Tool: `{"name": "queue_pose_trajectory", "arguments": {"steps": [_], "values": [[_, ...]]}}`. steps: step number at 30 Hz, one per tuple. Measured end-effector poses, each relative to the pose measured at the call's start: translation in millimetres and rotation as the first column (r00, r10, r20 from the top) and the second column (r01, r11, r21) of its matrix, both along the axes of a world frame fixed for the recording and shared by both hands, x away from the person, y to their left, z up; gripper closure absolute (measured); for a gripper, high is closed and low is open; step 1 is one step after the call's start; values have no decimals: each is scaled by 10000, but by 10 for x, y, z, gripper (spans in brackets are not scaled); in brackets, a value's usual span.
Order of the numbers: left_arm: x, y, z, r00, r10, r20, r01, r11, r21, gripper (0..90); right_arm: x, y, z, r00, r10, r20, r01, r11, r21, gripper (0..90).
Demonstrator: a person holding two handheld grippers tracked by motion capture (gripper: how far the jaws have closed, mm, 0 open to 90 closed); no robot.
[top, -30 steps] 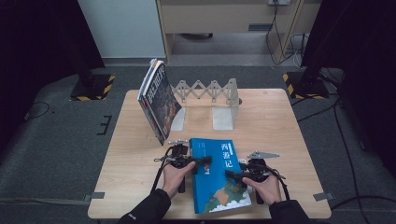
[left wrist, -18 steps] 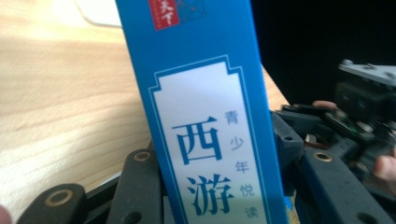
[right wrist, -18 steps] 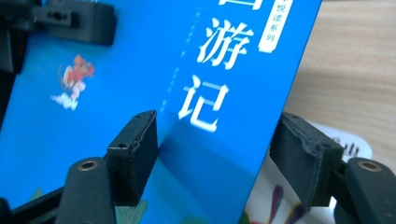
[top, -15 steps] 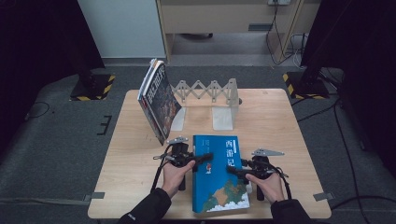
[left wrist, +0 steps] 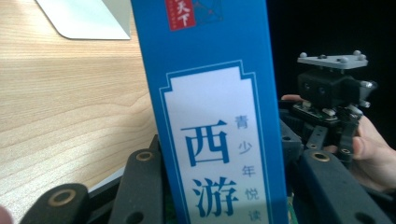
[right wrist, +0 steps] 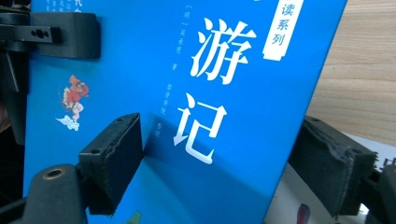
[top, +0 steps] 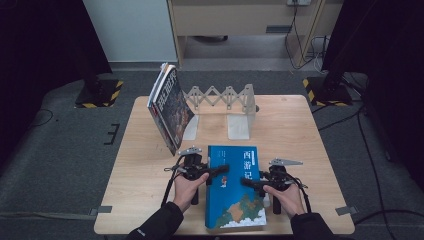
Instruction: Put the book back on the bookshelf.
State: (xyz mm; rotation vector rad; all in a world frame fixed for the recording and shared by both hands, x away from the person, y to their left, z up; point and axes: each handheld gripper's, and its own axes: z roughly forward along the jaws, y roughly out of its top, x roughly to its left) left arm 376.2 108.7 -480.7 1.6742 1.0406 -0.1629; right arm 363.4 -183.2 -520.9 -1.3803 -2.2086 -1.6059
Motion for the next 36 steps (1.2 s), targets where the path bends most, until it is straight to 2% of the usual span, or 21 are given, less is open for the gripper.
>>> {"name": "queue_pose_trajectory", "arguments": {"steps": [3, 8, 13, 18, 31, 36], "values": [[-9, -25, -8, 9999, 108, 104, -107, 9999, -25, 567, -9, 0, 7, 10000, -81, 33, 81, 10000, 2, 210], [3, -51, -35, 9998, 206, 61, -207, 9998, 55, 546, -13, -2, 15, 10000, -78, 61, 78, 10000, -41, 219], [34, -62, -68, 9998, 123, -176, -120, 9998, 172, 533, -11, -1, 13, 10000, -31, 22, 31, 9999, -154, 226], [52, -87, -106, 9982, -28, -602, 19, 9999, -138, 533, -14, 22, 21, 9999, 142, 39, -141, 9997, -205, 225], [68, -108, -111, 9975, 31, -703, -32, 10000, -7, 531, -7, 22, 34, 9996, 260, 100, -257, 9991, -350, 226], [82, -113, -127, 9953, 71, -961, -79, 9999, -78, 539, -7, 27, 33, 9996, 286, 48, -283, 9989, -382, 226]]}}
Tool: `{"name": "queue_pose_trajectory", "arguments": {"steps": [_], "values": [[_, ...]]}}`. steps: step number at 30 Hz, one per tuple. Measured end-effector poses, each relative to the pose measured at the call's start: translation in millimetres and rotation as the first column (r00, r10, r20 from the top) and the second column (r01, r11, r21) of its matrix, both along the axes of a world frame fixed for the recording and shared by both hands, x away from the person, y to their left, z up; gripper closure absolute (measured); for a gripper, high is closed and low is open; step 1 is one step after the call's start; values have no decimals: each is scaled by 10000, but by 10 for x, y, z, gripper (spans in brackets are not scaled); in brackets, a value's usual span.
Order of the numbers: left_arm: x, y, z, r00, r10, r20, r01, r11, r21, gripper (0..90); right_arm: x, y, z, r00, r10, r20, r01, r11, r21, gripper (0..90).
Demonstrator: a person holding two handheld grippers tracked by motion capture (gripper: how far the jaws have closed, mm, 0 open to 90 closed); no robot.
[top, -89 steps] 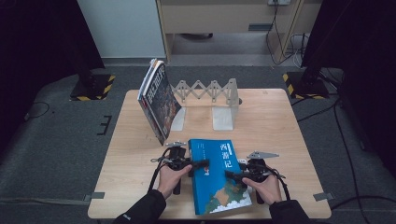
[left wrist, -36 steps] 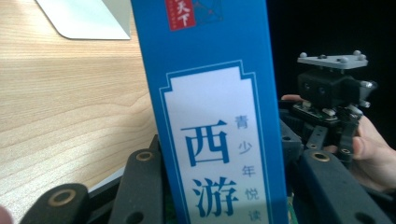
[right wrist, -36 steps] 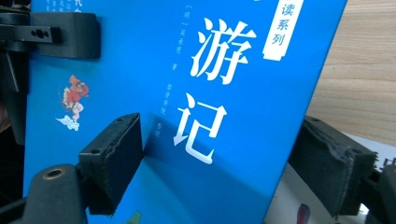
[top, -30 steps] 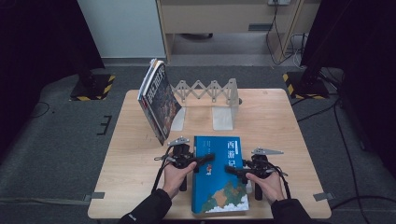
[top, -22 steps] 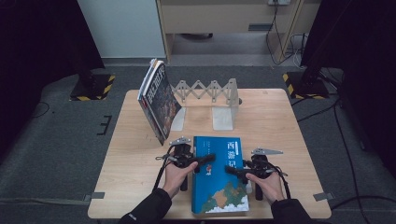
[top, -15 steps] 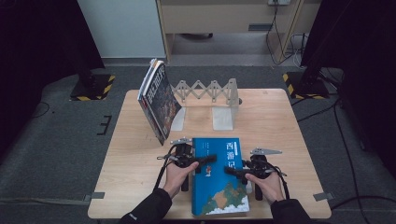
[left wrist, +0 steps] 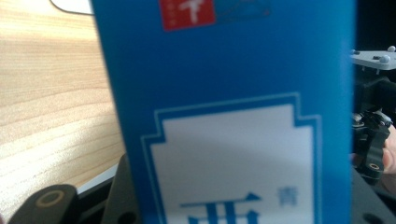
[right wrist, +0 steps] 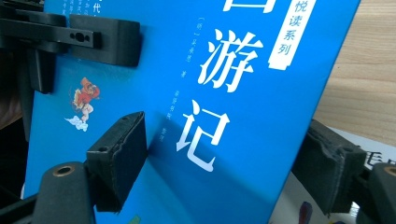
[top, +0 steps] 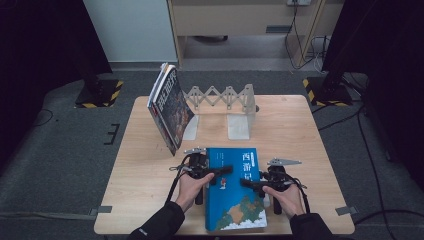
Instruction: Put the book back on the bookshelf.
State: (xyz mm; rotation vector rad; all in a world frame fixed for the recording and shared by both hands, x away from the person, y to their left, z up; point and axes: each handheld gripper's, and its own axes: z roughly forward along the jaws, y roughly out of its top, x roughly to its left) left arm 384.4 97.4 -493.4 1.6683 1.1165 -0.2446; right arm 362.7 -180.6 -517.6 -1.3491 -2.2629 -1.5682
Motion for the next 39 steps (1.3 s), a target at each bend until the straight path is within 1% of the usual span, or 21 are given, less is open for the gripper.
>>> {"name": "queue_pose_trajectory", "arguments": {"steps": [2, 5, 8, 11, 13, 15, 17, 19, 22, 25, 26, 28, 29, 32, 33, 35, 36, 37, 38, 39], "values": [[-13, 0, 21, 10000, 6, -34, -6, 10000, -19, 560, 3, 0, 2, 10000, 53, 26, -53, 10000, -11, 226], [-35, -1, 89, 9999, -96, 51, 96, 9999, 103, 584, 9, -4, 20, 9999, 161, 7, -161, 9999, -48, 220], [-56, 1, 161, 9999, -142, 18, 142, 9999, 83, 597, -1, -8, 33, 9998, 188, 65, -188, 9998, 64, 205], [-73, 15, 249, 9996, -248, 110, 249, 9997, -13, 606, -7, -9, 49, 9997, 185, 143, -189, 9993, 309, 199], [-85, 34, 328, 9990, -341, 291, 343, 9994, -55, 607, -13, -16, 81, 9991, 202, 384, -220, 9986, 474, 212], [-95, 57, 399, 9979, -428, 482, 433, 9990, -93, 607, -19, -30, 113, 9982, 266, 530, -300, 9975, 646, 231], [-105, 83, 468, 9971, -441, 621, 447, 9990, -81, 607, -30, -41, 145, 9971, 309, 702, -359, 9968, 708, 242], [-112, 116, 528, 9967, -452, 672, 462, 9989, -126, 606, -37, -57, 173, 9959, 286, 862, -359, 9958, 840, 241], [-124, 172, 622, 9957, -463, 798, 480, 9987, -192, 605, -38, -112, 230, 9936, 169, 1117, -282, 9945, 1010, 244], [-137, 234, 724, 9946, -412, 952, 439, 9987, -267, 604, -26, -197, 257, 9927, -118, 1201, -17, 9938, 1113, 245], [-145, 262, 768, 9942, -347, 1022, 382, 9988, -319, 604, -22, -228, 262, 9927, -200, 1188, 65, 9936, 1130, 246], [-154, 298, 819, 9930, -267, 1149, 308, 9989, -345, 604, -13, -288, 269, 9906, -402, 1307, 261, 9938, 1079, 248], [-162, 328, 861, 9917, -184, 1271, 233, 9990, -372, 604, -11, -310, 272, 9900, -473, 1327, 333, 9939, 1055, 251], [-178, 411, 970, 9860, 61, 1668, 7, 9992, -406, 603, 6, -407, 268, 9860, -841, 1438, 756, 9951, 634, 252], [-186, 439, 1009, 9825, 178, 1853, -109, 9992, -378, 602, 14, -439, 261, 9843, -975, 1470, 920, 9948, 442, 249], [-196, 502, 1088, 9767, 377, 2113, -313, 9990, -333, 602, 31, -505, 240, 9818, -1180, 1486, 1218, 9924, -169, 243], [-199, 531, 1128, 9725, 460, 2284, -413, 9988, -255, 601, 36, -525, 232, 9803, -1257, 1521, 1336, 9901, -430, 233], [-205, 558, 1165, 9675, 562, 2466, -546, 9984, -134, 601, 39, -547, 223, 9779, -1355, 1590, 1507, 9847, -877, 223], [-208, 575, 1191, 9642, 644, 2572, -653, 9979, -51, 600, 47, -570, 211, 9758, -1368, 1707, 1622, 9760, -1451, 215], [-206, 600, 1221, 9600, 730, 2704, -776, 9970, 62, 600, 55, -586, 200, 9750, -1355, 1763, 1680, 9684, -1846, 208]]}}
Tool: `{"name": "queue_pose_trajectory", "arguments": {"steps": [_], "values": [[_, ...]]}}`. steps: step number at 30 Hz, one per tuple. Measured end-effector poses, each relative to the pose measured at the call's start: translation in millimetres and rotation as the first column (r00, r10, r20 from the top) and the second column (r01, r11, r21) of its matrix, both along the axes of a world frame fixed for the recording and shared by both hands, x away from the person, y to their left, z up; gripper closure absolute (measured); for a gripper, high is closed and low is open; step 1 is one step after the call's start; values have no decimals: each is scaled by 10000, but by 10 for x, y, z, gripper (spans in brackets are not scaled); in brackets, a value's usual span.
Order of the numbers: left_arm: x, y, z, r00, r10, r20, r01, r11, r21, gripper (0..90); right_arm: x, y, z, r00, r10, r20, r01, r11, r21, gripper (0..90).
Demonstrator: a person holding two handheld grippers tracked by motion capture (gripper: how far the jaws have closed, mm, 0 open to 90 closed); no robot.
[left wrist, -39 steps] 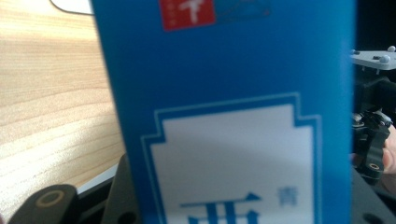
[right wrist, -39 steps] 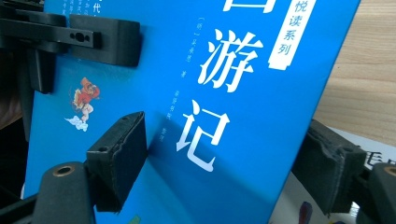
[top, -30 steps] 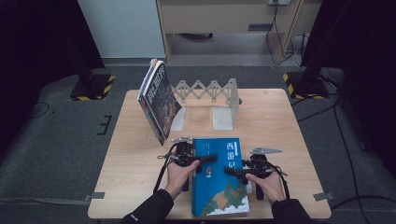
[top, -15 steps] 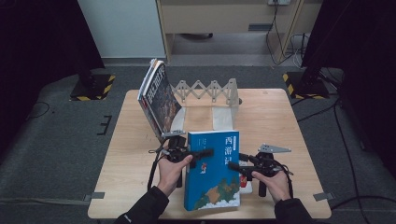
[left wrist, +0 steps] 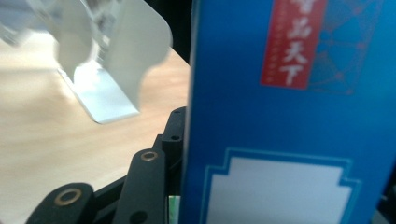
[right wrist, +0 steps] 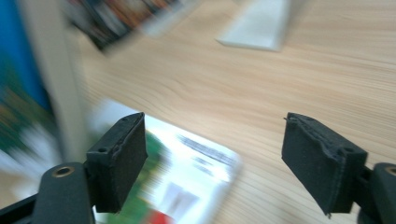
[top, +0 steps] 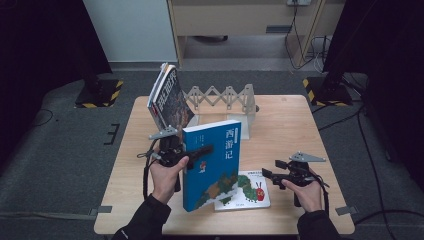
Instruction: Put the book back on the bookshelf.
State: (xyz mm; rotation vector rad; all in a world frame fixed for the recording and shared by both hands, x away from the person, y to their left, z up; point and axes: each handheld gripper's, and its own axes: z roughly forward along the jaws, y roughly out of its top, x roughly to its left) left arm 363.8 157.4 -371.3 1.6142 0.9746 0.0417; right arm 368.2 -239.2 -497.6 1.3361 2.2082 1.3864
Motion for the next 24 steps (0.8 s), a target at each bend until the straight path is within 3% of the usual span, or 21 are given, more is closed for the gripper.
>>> {"name": "queue_pose_trajectory", "arguments": {"steps": [2, 4, 9, 14, 18, 24], "values": [[15, 55, 47, 9995, 298, 142, -300, 9995, 133, 599, 13, -44, -45, 9993, -366, -74, 360, 9970, -692, 195], [38, 102, 73, 9984, 537, 158, -539, 9985, 102, 599, 28, -86, -81, 9987, -455, -218, 429, 9933, -1069, 193], [123, 180, 131, 9946, 1007, 239, -1010, 9948, 115, 600, 50, -171, -148, 9945, -973, -398, 880, 9776, -1914, 165], [261, 192, 195, 9858, 1601, 504, -1626, 9853, 516, 600, 89, -245, -232, 9904, -1249, -599, 1056, 9607, -2569, 148], [393, 171, 235, 9796, 1907, 636, -1956, 9772, 829, 600, 111, -276, -259, 9874, -1482, -560, 1270, 9518, -2793, 135], [599, 136, 282, 9740, 2186, 592, -2231, 9712, 834, 601, 133, -292, -298, 9861, -1521, -668, 1250, 9444, -3040, 125]]}}
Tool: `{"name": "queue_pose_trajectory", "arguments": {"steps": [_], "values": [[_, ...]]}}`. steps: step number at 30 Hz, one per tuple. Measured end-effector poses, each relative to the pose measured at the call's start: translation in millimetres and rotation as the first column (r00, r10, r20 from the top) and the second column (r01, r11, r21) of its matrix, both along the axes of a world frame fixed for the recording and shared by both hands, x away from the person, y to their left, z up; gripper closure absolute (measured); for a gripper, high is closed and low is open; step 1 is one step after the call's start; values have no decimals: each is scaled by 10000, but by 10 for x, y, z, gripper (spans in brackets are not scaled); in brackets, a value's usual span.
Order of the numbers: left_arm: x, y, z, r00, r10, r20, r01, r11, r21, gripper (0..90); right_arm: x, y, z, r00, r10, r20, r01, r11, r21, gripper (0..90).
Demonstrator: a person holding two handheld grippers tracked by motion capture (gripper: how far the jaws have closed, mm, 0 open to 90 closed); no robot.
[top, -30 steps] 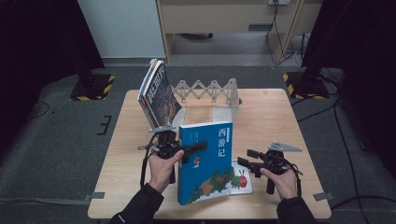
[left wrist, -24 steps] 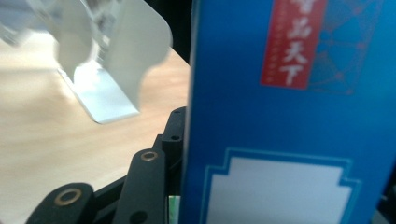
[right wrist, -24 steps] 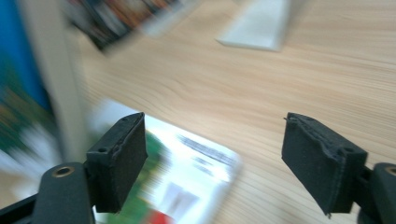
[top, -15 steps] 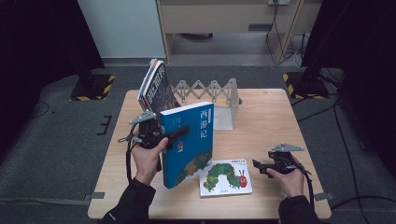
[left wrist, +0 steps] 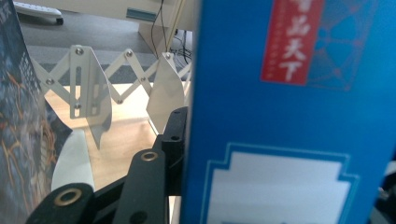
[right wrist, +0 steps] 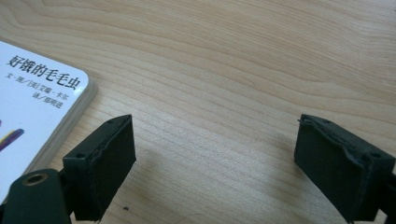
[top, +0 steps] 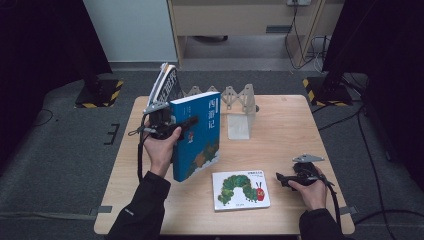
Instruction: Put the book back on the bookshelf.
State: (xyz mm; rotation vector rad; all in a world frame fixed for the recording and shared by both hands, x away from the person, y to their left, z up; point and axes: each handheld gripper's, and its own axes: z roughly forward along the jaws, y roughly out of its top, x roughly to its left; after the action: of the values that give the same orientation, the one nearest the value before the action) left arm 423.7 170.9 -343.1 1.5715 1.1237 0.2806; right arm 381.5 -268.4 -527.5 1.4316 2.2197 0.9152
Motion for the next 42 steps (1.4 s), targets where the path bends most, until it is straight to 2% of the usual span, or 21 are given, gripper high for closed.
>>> {"name": "queue_pose_trajectory", "arguments": {"steps": [5, 12, 16, 19, 21, 24, 26, 29, 32, 34, 38, 39, 42], "values": [[160, -65, 46, 9996, 234, 172, -236, 9996, 128, 602, 12, -6, -30, 10000, 46, -85, -47, 9999, -158, 116], [386, -206, 50, 9968, 610, 513, -649, 9947, 793, 603, 14, 0, -49, 9999, 83, 119, -79, 9993, -372, 106], [505, -260, 14, 9949, 785, 641, -848, 9910, 1033, 603, 12, 2, -72, 9995, 119, 282, -106, 9988, -478, 74], [589, -289, -39, 9924, 995, 730, -1069, 9887, 1048, 603, -6, -3, -94, 9988, 27, 499, -11, 9994, -334, 68], [653, -293, -63, 9903, 1186, 723, -1250, 9879, 918, 603, -17, -7, -113, 9977, 0, 675, 18, 9996, -265, 62], [710, -310, -93, 9849, 1485, 891, -1553, 9851, 740, 603, -17, -7, -113, 9977, -2, 673, 20, 9996, -270, 61], [754, -331, -120, 9806, 1663, 1035, -1743, 9820, 729, 604, -18, -6, -112, 9978, 4, 660, 15, 9996, -282, 60], [811, -381, -164, 9756, 1840, 1198, -1958, 9759, 959, 604, -15, -7, -113, 9978, -4, 662, 24, 9996, -293, 55], [863, -439, -237, 9754, 1813, 1253, -1963, 9732, 1200, 603, -14, -6, -114, 9978, -5, 669, 24, 9996, -274, 52], [907, -473, -290, 9750, 1880, 1187, -2019, 9723, 1181, 603, -14, -7, -113, 9979, 14, 641, 4, 9996, -267, 52], [972, -541, -394, 9786, 1705, 1154, -1847, 9747, 1257, 603, -14, -6, -114, 9978, 11, 658, 7, 9996, -278, 51], [967, -555, -394, 9770, 1687, 1301, -1856, 9739, 1308, 603, -15, -7, -113, 9979, 20, 640, -2, 9996, -283, 51], [981, -554, -409, 9767, 1692, 1316, -1845, 9762, 1139, 603, -18, -3, -113, 9980, -1, 639, 20, 9996, -292, 50]]}}
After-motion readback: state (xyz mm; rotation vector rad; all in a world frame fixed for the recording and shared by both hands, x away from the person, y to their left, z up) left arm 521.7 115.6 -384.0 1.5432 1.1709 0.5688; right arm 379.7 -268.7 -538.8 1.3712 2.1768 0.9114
